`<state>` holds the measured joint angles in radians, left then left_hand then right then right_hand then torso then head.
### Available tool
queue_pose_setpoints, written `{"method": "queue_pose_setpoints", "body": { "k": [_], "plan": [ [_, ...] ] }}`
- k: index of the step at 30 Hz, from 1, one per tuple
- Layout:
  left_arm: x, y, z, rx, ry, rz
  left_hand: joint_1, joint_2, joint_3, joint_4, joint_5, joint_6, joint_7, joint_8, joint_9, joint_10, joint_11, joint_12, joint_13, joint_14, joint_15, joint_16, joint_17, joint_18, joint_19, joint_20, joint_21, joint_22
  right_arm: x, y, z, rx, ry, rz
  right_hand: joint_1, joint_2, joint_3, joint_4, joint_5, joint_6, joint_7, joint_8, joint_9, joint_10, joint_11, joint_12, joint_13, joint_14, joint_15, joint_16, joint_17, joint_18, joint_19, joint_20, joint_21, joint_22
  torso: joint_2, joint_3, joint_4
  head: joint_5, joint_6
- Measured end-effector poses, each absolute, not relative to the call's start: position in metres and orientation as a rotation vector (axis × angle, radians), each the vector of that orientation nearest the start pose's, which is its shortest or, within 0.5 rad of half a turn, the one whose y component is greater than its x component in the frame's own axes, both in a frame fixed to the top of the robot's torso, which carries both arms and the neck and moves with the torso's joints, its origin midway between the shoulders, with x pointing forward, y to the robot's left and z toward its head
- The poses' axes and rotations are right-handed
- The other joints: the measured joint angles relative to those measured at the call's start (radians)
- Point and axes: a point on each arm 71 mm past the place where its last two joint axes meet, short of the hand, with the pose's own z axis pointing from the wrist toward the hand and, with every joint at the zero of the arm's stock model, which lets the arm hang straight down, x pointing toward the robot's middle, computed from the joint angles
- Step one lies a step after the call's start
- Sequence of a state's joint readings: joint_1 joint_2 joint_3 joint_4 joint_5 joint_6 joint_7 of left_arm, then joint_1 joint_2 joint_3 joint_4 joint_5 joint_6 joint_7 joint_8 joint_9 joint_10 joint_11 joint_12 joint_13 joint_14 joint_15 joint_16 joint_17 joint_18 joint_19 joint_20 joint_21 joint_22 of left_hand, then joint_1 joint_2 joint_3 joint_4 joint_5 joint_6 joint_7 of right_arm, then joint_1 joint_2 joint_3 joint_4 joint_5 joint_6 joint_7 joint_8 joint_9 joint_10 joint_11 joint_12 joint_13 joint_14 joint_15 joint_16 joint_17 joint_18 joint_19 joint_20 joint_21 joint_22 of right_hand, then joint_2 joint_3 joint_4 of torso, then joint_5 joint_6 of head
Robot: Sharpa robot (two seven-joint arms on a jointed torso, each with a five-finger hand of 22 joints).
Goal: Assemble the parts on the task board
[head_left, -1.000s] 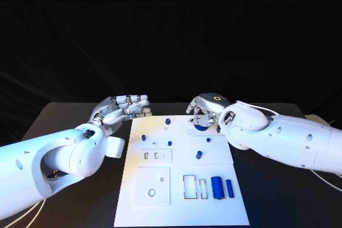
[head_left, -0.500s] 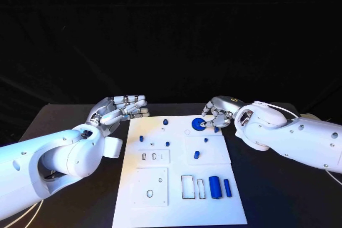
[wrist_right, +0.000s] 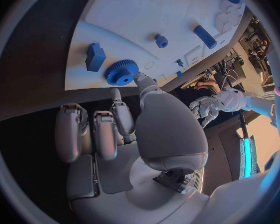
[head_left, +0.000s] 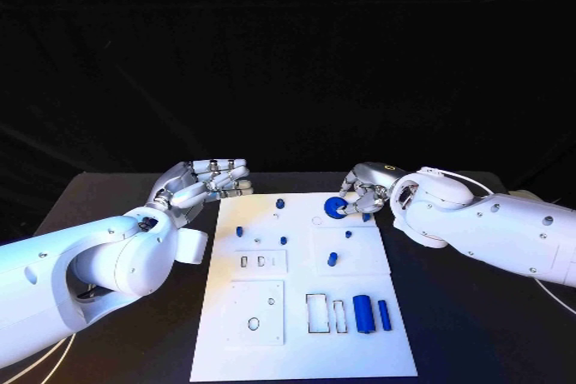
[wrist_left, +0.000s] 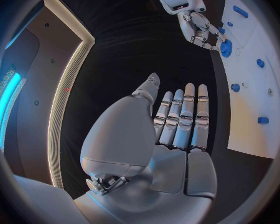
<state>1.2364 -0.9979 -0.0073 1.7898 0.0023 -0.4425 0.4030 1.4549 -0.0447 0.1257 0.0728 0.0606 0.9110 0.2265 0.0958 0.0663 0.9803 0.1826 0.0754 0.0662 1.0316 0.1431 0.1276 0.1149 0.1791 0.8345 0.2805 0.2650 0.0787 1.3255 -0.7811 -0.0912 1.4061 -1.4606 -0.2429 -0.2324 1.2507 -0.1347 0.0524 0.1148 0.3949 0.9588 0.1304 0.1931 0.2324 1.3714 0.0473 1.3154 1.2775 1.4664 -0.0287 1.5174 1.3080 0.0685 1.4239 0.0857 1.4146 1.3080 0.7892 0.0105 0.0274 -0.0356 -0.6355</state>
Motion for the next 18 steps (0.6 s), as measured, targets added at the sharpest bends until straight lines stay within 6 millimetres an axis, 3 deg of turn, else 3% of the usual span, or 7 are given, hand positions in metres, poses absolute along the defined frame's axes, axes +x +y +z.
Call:
{"method": "queue_pose_setpoints", "body": {
  "k": [18],
  "plan": [
    [0.4482,0.2132,-0.1294,-1.085,1.339,-1.57,0.0,0.0,0.0,0.0,0.0,0.0,0.0,0.0,0.0,0.0,0.0,0.0,0.0,0.0,0.0,0.0,0.0,0.0,0.0,0.0,0.0,0.0,0.5311,-0.2052,-0.1559,-0.134,1.707,0.43,0.008,0.0,-0.012,0.007,0.0,-0.014,0.007,0.004,0.002,0.0,0.0,0.004,0.002,0.0,0.007,0.007,0.0,0.0,0.0,0.0,0.0,0.0,0.001,0.0016,0.0005,0.005,-0.005]
  ]
}}
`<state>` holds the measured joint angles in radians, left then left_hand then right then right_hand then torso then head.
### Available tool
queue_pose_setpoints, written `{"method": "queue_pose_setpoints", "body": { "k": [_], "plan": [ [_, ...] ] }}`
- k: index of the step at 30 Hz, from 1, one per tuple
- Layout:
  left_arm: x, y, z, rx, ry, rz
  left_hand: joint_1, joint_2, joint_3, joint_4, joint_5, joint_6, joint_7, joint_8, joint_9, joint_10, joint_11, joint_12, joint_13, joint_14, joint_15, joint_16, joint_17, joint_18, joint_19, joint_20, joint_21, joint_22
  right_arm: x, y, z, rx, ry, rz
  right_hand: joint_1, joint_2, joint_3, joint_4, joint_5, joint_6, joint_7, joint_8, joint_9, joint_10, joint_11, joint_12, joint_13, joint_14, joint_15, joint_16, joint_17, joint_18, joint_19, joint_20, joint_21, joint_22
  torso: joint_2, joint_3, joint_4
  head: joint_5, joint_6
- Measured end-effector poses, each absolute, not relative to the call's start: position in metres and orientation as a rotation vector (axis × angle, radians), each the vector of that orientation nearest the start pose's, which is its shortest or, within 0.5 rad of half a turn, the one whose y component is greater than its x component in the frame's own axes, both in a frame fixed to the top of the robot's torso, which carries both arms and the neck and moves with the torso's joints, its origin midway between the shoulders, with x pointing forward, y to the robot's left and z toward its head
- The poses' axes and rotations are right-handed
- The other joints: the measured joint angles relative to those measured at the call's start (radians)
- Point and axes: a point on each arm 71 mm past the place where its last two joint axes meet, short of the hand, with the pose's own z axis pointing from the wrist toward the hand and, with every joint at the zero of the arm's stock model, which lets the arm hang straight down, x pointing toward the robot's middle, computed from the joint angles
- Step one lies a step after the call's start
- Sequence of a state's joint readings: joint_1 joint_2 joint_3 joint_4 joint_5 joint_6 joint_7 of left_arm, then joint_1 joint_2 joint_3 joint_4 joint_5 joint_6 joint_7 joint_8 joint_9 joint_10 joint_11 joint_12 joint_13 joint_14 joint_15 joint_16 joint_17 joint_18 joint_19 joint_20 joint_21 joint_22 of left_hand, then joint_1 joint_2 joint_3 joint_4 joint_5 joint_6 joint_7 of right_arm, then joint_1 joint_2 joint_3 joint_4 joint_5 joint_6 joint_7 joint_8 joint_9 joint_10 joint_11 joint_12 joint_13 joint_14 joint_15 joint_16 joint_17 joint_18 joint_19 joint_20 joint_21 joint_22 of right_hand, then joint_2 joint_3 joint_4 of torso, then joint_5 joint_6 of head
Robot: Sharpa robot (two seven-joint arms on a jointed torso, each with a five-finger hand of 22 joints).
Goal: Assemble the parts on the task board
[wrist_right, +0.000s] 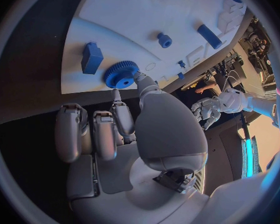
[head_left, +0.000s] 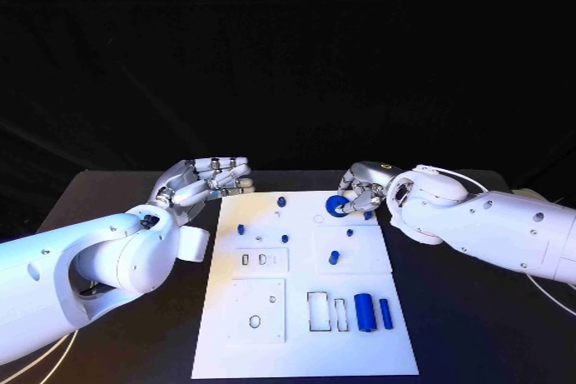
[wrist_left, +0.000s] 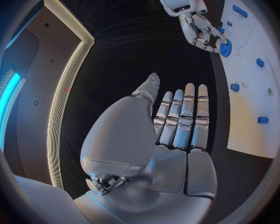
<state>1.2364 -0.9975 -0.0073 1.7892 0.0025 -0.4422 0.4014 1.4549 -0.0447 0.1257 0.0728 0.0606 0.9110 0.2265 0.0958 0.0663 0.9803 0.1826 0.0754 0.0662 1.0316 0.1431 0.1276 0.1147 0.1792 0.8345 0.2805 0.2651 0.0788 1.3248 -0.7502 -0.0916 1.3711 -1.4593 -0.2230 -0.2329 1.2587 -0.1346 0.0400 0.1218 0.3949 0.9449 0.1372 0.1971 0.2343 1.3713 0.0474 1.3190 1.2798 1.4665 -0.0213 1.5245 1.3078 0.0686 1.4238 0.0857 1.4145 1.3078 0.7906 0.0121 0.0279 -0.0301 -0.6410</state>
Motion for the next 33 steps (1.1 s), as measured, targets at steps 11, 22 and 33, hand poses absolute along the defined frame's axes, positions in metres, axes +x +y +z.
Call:
{"method": "queue_pose_setpoints", "body": {
  "k": [11,22,33],
  "plan": [
    [0.4483,0.2132,-0.1295,-1.086,1.34,-1.569,0.0,0.0,0.0,0.0,0.0,0.0,0.0,0.0,0.0,0.0,0.0,0.0,0.0,-0.003,0.003,0.0,0.0,0.0,0.0,0.0,0.0,-0.001,0.532,-0.206,-0.1573,-0.14,1.719,0.422,0.0,0.0,-0.005,0.0,0.0,-0.007,0.0,0.004,0.001,-0.004,0.004,0.0,0.001,0.0,0.0,0.0,0.0,0.0,0.0,0.0,0.0,0.0,0.001,0.0007,-0.0004,0.0,-0.002],
    [0.4485,0.2135,-0.1297,-1.087,1.341,-1.568,0.0,0.0,0.0,0.0,0.0,0.0,0.0,0.0,0.0,0.0,0.0,-0.004,0.0,-0.003,0.003,0.0,0.0,0.0,0.0,0.0,0.0,-0.001,0.5336,-0.2029,-0.157,-0.151,1.716,0.419,0.023,0.006,-0.008,0.003,0.0,-0.007,0.0,0.014,0.006,-0.004,0.004,0.005,0.008,0.0,0.0,0.004,0.0,0.0,0.0,0.0,0.0,0.0,0.001,0.0014,0.0002,0.004,-0.007],
    [0.4488,0.2137,-0.13,-1.088,1.343,-1.567,0.0,0.0,0.0,0.0,0.0,0.0,0.0,0.0,0.0,0.0,0.0,-0.004,0.0,-0.003,0.003,0.0,0.001,0.0,0.0,0.0,0.0,-0.001,0.5309,-0.1982,-0.1576,-0.19,1.694,0.405,0.077,0.042,0.02,-0.016,-0.061,0.023,-0.011,0.051,0.016,0.015,-0.007,0.04,0.028,0.0,0.0,0.012,0.0,-0.014,0.015,0.0,0.02,0.0,0.001,0.0015,-0.0001,0.006,-0.01]
  ]
}}
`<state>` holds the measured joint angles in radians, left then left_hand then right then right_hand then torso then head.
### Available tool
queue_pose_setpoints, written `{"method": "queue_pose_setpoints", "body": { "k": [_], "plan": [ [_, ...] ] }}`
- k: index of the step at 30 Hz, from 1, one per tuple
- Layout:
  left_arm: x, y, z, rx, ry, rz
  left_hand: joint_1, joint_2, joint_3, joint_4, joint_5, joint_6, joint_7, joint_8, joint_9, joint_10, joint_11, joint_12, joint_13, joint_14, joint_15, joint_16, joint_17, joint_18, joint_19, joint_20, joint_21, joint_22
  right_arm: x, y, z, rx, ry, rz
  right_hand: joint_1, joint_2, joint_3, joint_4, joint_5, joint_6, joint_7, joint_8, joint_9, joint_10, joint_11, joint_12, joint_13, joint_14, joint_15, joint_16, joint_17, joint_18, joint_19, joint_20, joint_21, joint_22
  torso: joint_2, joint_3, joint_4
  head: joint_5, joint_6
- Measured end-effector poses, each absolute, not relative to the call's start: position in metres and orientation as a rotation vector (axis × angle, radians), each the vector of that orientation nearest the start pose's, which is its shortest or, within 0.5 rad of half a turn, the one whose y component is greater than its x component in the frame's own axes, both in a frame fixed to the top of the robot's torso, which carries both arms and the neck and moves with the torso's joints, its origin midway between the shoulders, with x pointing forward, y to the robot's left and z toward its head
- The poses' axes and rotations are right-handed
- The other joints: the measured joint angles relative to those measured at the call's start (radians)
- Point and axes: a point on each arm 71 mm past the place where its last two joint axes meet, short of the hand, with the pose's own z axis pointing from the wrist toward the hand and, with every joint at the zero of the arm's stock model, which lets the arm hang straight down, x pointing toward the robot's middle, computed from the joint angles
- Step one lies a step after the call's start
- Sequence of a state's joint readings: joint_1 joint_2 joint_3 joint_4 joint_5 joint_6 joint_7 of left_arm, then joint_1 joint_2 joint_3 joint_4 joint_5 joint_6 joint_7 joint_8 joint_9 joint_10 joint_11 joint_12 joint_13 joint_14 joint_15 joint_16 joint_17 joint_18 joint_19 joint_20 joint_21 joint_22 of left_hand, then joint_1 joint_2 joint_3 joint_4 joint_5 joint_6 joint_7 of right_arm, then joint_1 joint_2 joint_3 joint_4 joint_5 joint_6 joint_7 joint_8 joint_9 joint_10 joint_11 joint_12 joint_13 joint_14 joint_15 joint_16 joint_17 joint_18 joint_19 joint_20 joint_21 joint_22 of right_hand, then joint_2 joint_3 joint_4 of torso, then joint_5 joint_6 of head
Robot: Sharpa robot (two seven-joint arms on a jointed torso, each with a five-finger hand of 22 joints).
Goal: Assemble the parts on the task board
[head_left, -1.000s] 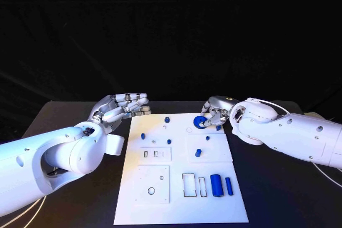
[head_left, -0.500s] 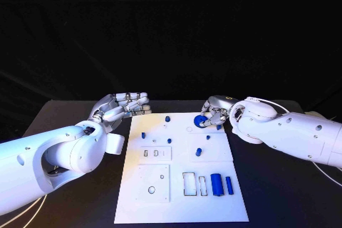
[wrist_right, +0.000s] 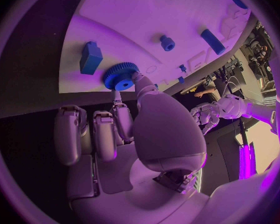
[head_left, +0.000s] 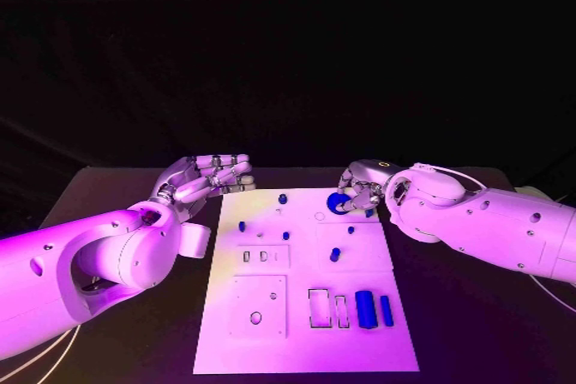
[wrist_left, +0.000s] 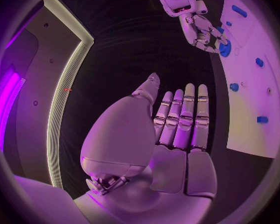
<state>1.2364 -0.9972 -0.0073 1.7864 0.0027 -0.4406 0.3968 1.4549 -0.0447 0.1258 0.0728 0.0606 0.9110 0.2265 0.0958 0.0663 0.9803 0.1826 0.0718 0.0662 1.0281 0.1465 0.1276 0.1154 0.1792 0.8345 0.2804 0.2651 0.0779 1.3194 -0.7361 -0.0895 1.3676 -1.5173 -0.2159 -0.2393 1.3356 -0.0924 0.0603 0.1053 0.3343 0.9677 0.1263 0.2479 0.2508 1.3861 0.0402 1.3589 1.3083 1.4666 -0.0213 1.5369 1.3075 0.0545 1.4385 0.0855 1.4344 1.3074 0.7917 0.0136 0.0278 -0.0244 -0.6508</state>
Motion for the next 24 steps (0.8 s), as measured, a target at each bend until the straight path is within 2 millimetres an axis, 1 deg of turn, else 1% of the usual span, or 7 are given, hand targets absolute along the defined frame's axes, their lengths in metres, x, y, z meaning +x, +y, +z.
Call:
{"method": "queue_pose_setpoints", "body": {
  "k": [3,5,8,9,15,21,24],
  "plan": [
    [0.449,0.214,-0.13,-1.088,1.343,-1.566,0.0,0.0,0.0,0.0,0.0,0.0,0.0,-0.004,0.0,0.0,0.0,0.0,0.0,0.0,0.0,-0.004,0.0,0.0,0.0,0.0,0.0,0.0,0.53,-0.197,-0.157,-0.197,1.684,0.402,0.016,0.008,0.027,-0.006,-0.036,0.013,-0.006,0.006,0.0,0.005,-0.005,0.003,0.0,0.0,0.0,0.0,0.0,-0.001,0.004,-0.003,0.0,0.0,0.0,0.0,0.0002,0.0,-0.001],
    [0.449,0.214,-0.13,-1.089,1.343,-1.565,0.0,0.0,0.0,0.0,0.0,0.0,0.0,-0.004,0.0,0.0,0.0,0.0,0.0,0.0,0.0,-0.004,0.0,0.0,0.0,0.0,0.0,0.0,0.529,-0.196,-0.156,-0.201,1.675,0.401,0.019,0.012,0.039,-0.012,-0.039,0.015,-0.005,0.009,0.0,0.007,-0.007,0.009,0.0,-0.001,-0.001,0.0,0.0,-0.001,0.005,-0.005,0.004,0.0,0.0,0.0,0.0002,-0.001,-0.001],
    [0.449,0.214,-0.13,-1.089,1.343,-1.564,0.0,0.0,0.0,0.0,0.0,0.0,0.0,-0.004,0.0,0.0,0.0,0.0,0.0,0.0,0.0,-0.004,0.0,0.0,0.0,0.0,0.0,0.0,0.528,-0.195,-0.156,-0.203,1.659,0.403,0.031,0.014,0.05,-0.012,-0.038,0.018,-0.002,0.01,0.001,0.014,-0.007,0.015,0.0,0.0,-0.008,0.004,0.0,-0.001,0.012,-0.005,0.012,0.001,0.0,-0.0001,0.0003,0.0,0.0],
    [0.449,0.214,-0.13,-1.089,1.343,-1.564,0.0,0.0,0.0,0.0,0.0,0.0,0.0,-0.004,0.0,0.0,0.0,0.0,0.0,0.0,0.0,-0.004,0.0,0.0,0.0,0.0,0.0,0.0,0.528,-0.195,-0.156,-0.204,1.654,0.404,0.032,0.013,0.054,-0.013,-0.032,0.019,-0.002,0.01,0.001,0.017,-0.01,0.02,0.0,0.0,-0.008,0.004,0.0,-0.001,0.014,-0.007,0.012,0.001,0.0,-0.0001,0.0002,0.0,0.001],
    [0.45,0.214,-0.13,-1.09,1.344,-1.563,0.0,0.0,0.0,0.0,0.0,0.0,0.0,-0.004,0.0,0.0,0.0,0.0,0.0,0.0,0.0,-0.004,0.0,0.0,0.0,0.0,0.0,0.0,0.521,-0.189,-0.153,-0.22,1.605,0.424,0.041,0.009,0.068,-0.012,-0.011,0.019,-0.001,0.01,0.001,0.025,-0.011,0.023,0.0,0.0,-0.008,0.004,0.0,-0.001,0.023,-0.009,0.018,0.001,-0.001,-0.0003,-0.0004,0.001,0.005],
    [0.45,0.214,-0.131,-1.091,1.344,-1.563,0.005,0.005,0.0,0.0,0.0,0.0,0.0,-0.004,0.0,0.0,0.0,0.0,0.0,0.0,0.0,-0.004,0.0,0.0,0.0,0.0,0.0,-0.001,0.509,-0.165,-0.145,-0.282,1.536,0.471,0.04,0.009,0.071,-0.009,-0.008,0.022,0.002,0.009,0.001,0.025,-0.011,0.023,0.0,0.0,-0.008,0.004,0.0,-0.001,0.023,-0.009,0.023,0.001,-0.001,-0.0004,-0.0007,0.003,0.008],
    [0.45,0.213,-0.131,-1.091,1.345,-1.564,0.005,0.005,0.0,0.0,0.0,0.0,0.0,-0.004,0.0,0.0,0.0,0.0,0.0,0.0,0.0,-0.004,0.0,0.0,0.0,0.0,0.0,-0.001,0.503,-0.148,-0.142,-0.32,1.503,0.499,0.04,0.009,0.071,-0.008,-0.007,0.022,0.002,0.007,0.001,0.025,-0.011,0.023,0.0,0.0,-0.008,0.004,0.0,-0.001,0.023,-0.009,0.023,0.001,-0.001,-0.0004,-0.0005,0.005,0.01]
  ]
}}
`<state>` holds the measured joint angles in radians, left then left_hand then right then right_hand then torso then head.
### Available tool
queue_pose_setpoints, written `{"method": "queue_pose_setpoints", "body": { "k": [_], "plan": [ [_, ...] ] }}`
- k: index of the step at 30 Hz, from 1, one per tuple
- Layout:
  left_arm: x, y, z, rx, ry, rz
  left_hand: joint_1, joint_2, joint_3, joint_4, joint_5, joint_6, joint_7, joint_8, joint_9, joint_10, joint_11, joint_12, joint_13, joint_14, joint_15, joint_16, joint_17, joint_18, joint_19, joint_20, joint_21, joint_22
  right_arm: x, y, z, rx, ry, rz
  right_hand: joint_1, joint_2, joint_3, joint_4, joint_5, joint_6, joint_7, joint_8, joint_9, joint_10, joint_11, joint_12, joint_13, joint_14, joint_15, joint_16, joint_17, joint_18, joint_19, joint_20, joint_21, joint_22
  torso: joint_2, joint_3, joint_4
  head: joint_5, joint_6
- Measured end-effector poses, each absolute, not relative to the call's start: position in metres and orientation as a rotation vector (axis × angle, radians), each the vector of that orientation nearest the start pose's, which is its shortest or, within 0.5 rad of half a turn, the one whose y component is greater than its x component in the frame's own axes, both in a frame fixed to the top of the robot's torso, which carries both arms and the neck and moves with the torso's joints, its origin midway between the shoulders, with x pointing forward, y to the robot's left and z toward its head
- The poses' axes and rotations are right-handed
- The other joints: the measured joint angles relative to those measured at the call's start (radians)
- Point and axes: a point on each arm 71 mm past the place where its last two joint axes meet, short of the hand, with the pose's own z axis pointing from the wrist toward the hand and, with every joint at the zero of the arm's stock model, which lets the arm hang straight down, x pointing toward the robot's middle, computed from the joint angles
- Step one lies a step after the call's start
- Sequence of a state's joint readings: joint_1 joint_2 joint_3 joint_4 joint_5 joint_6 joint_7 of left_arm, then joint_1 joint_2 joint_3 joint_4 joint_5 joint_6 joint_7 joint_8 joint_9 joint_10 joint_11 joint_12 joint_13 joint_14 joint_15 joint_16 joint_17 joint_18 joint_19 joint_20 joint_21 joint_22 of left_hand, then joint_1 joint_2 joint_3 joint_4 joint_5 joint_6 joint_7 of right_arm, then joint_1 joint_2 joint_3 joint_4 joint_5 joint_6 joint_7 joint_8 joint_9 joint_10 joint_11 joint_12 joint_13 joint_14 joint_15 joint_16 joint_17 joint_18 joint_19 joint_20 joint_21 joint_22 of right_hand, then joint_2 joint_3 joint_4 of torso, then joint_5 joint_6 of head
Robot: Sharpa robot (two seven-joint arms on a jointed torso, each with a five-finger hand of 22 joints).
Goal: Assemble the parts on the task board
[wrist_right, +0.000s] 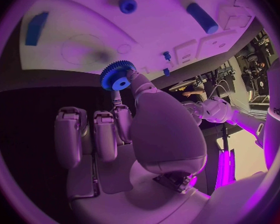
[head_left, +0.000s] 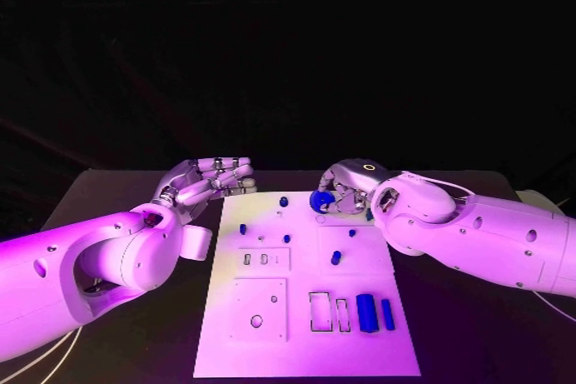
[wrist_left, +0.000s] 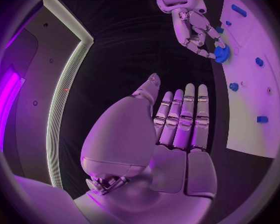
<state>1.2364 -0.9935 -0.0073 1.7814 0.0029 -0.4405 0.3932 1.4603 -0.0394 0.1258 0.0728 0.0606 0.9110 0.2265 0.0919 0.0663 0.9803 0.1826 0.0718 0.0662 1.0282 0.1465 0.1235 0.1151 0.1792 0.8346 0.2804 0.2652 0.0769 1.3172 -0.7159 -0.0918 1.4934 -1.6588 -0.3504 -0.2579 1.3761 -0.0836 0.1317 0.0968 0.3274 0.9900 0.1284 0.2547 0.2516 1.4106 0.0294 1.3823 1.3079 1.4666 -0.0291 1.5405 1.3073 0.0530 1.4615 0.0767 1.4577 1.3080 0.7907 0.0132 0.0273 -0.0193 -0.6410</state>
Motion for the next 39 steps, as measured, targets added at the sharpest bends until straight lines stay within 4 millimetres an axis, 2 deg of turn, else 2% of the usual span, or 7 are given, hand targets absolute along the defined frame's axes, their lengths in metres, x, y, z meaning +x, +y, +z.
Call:
{"method": "queue_pose_setpoints", "body": {
  "k": [9,16,24,39],
  "plan": [
    [0.45,0.212,-0.131,-1.09,1.347,-1.566,0.0,0.0,0.0,0.0,0.0,0.0,0.0,0.0,0.0,0.0,0.0,0.0,0.0,0.0,0.0,0.0,0.0,0.0,0.0,0.0,0.0,0.0,0.497,-0.103,-0.138,-0.399,1.439,0.555,0.001,-0.001,0.002,0.002,0.0,0.0,0.0,-0.006,0.0,0.0,0.0,0.0,0.0,0.0,0.0,0.003,0.0,0.0,0.0,0.0,0.0,0.0,0.001,-0.0004,0.0012,0.013,-0.001],
    [0.45,0.21,-0.131,-1.089,1.35,-1.57,0.0,0.0,0.0,0.0,0.0,0.0,0.0,0.0,0.0,0.0,0.0,0.0,0.0,0.0,0.0,0.0,0.0,0.0,0.0,0.0,0.0,0.0,0.5,-0.082,-0.143,-0.429,1.427,0.56,0.001,-0.001,0.01,0.002,0.0,0.0,0.0,-0.007,0.0,0.0,0.0,0.0,0.0,0.0,0.0,0.003,0.001,0.0,0.0,0.0,0.0,0.0,0.003,-0.0006,0.0024,0.022,-0.002],
    [0.45,0.209,-0.131,-1.088,1.351,-1.573,0.0,0.0,0.0,0.0,0.0,0.0,0.0,0.0,0.0,0.0,0.0,0.0,0.0,0.0,0.0,0.0,0.001,0.0,0.0,0.0,0.0,0.0,0.504,-0.07,-0.152,-0.443,1.435,0.556,-0.001,0.0,0.011,0.003,0.0,0.0,0.0,-0.007,0.0,0.0,0.0,0.0,0.0,0.0,0.0,0.003,0.001,0.0,0.0,0.0,0.0,0.0,0.003,-0.0006,0.0012,0.026,-0.005],
    [0.45,0.209,-0.131,-1.089,1.351,-1.572,0.0,0.0,0.0,0.0,0.0,0.0,0.0,0.0,0.0,0.0,0.0,0.0,0.0,0.0,0.0,0.0,0.001,0.0,0.0,0.0,0.0,0.0,0.504,-0.062,-0.164,-0.456,1.465,0.556,-0.011,-0.001,0.014,0.006,-0.004,-0.002,-0.002,-0.007,0.0,0.0,0.0,0.0,0.0,0.0,0.0,0.003,0.001,0.0,0.0,0.0,0.0,-0.001,0.002,0.0007,0.0002,0.028,-0.013]
  ]
}}
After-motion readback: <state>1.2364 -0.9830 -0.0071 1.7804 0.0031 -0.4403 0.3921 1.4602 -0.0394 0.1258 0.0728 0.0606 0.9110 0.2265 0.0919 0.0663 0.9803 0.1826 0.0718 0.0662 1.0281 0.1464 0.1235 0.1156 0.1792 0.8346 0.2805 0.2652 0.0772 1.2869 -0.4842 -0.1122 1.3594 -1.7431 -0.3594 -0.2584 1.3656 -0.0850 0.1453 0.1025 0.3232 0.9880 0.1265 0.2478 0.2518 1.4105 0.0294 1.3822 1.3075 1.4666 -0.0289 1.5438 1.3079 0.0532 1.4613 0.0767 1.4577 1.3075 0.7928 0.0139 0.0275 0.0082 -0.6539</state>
